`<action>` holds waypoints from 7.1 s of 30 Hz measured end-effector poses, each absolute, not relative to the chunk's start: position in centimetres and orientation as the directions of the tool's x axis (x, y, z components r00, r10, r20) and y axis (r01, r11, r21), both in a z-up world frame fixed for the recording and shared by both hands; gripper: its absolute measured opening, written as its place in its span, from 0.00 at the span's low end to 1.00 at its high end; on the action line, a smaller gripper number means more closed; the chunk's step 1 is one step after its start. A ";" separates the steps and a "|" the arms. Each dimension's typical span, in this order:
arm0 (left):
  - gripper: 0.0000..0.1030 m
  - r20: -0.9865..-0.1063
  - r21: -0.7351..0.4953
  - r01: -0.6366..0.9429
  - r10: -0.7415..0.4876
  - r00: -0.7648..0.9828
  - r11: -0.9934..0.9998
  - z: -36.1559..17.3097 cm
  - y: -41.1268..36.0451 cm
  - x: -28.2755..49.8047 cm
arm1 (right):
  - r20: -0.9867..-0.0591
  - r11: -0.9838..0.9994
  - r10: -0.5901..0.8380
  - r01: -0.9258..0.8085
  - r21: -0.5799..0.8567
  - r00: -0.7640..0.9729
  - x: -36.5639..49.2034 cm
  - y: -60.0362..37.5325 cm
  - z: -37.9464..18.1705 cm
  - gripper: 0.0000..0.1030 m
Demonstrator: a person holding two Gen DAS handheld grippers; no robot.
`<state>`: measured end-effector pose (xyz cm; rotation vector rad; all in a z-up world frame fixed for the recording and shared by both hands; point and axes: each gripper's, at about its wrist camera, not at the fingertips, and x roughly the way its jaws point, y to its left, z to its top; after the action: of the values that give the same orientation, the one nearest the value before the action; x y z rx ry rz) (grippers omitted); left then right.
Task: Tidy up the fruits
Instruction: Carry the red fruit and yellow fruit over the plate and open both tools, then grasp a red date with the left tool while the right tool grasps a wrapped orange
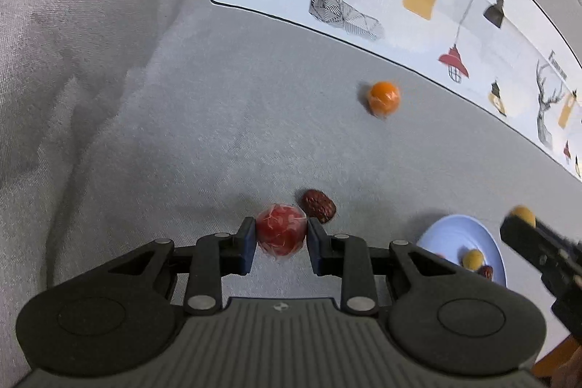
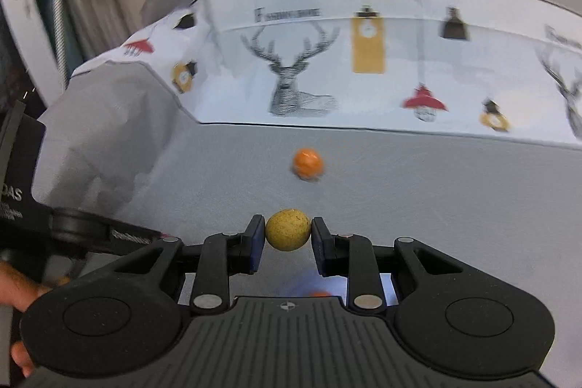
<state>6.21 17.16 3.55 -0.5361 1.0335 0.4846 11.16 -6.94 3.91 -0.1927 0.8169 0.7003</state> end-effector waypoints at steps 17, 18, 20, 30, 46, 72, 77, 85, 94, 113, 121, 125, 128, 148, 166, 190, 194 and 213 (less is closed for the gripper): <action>0.32 -0.909 -0.144 -0.568 0.118 0.400 0.810 2.0 15.3 8.0 | -0.759 0.842 0.407 -0.531 0.096 0.508 13.9 -11.9 1.0 0.28; 0.32 -0.909 -0.141 -0.564 0.119 0.399 0.813 2.0 15.1 8.2 | -0.759 0.842 0.406 -0.531 0.094 0.510 14.0 -12.0 1.0 0.28; 0.32 -0.910 -0.135 -0.563 0.122 0.395 0.816 1.9 15.0 8.4 | -0.759 0.843 0.402 -0.530 0.089 0.512 14.2 -12.2 1.0 0.28; 0.32 -0.912 -0.131 -0.555 0.119 0.392 0.821 1.7 14.8 8.7 | -0.759 0.832 0.415 -0.547 0.092 0.502 13.9 -12.0 1.1 0.28; 0.32 -0.900 -0.164 -0.553 0.104 0.422 0.817 1.9 14.8 8.6 | -0.763 0.829 0.410 -0.553 0.083 0.499 13.8 -11.9 1.1 0.28; 0.31 -0.776 -0.192 0.062 -0.191 0.601 0.979 3.8 1.9 10.2 | -0.813 0.865 0.315 -0.501 0.033 0.489 14.5 -14.3 1.0 0.28; 0.31 -0.787 -0.187 0.073 -0.194 0.585 0.980 3.1 1.3 10.5 | -0.830 0.862 0.294 -0.506 0.018 0.473 14.5 -14.6 0.5 0.28; 0.33 -0.784 -0.198 0.069 -0.200 0.587 0.978 3.0 1.7 10.7 | -0.839 0.857 0.295 -0.515 0.020 0.458 14.5 -14.4 0.4 0.28; 0.38 -0.787 -0.203 0.045 -0.191 0.587 0.978 2.9 2.1 10.6 | -0.845 0.863 0.277 -0.505 0.010 0.457 14.7 -14.4 0.1 0.43; 0.38 -0.783 -0.199 0.018 -0.170 0.598 0.980 3.0 2.3 10.4 | -0.842 0.870 0.269 -0.494 0.003 0.468 14.7 -14.3 0.3 0.44; 0.38 -0.781 -0.201 0.005 -0.163 0.603 0.980 3.1 2.4 10.2 | -0.839 0.870 0.260 -0.494 -0.011 0.477 14.6 -14.0 0.3 0.44; 0.38 -0.782 -0.201 0.000 -0.160 0.603 0.980 3.1 2.3 10.3 | -0.840 0.871 0.262 -0.491 -0.006 0.475 14.5 -14.0 0.3 0.44; 0.38 -0.783 -0.199 0.001 -0.159 0.601 0.980 3.1 2.3 10.3 | -0.839 0.871 0.264 -0.492 -0.004 0.475 14.6 -14.0 0.4 0.46; 0.38 -0.788 -0.269 -0.253 -0.061 0.613 0.929 3.5 7.6 10.3 | -0.830 0.880 0.291 -0.473 0.037 0.476 14.8 -13.8 0.9 0.47; 0.38 -0.903 -0.237 -0.674 0.097 0.418 0.699 0.2 15.1 10.0 | -0.815 0.843 0.392 -0.521 0.133 0.427 14.3 -10.1 1.2 0.47; 0.27 -0.911 -0.142 -0.722 0.196 0.364 0.677 -0.5 15.5 9.8 | -0.772 0.746 0.437 -0.666 0.024 0.461 22.2 4.6 -4.2 0.70; 0.27 -0.912 -0.147 -0.725 0.192 0.363 0.673 -0.5 15.6 9.9 | -0.789 0.744 0.410 -0.668 0.000 0.457 23.8 5.7 -5.8 0.70; 0.27 -0.901 -0.139 -0.750 0.232 0.367 0.646 0.0 15.9 9.4 | -0.794 0.659 0.434 -0.751 -0.042 0.425 23.4 7.7 -6.0 0.38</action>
<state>9.37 15.91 -0.04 -0.6010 1.0072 0.6823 23.38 7.72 -6.00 -0.4264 0.8436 0.7691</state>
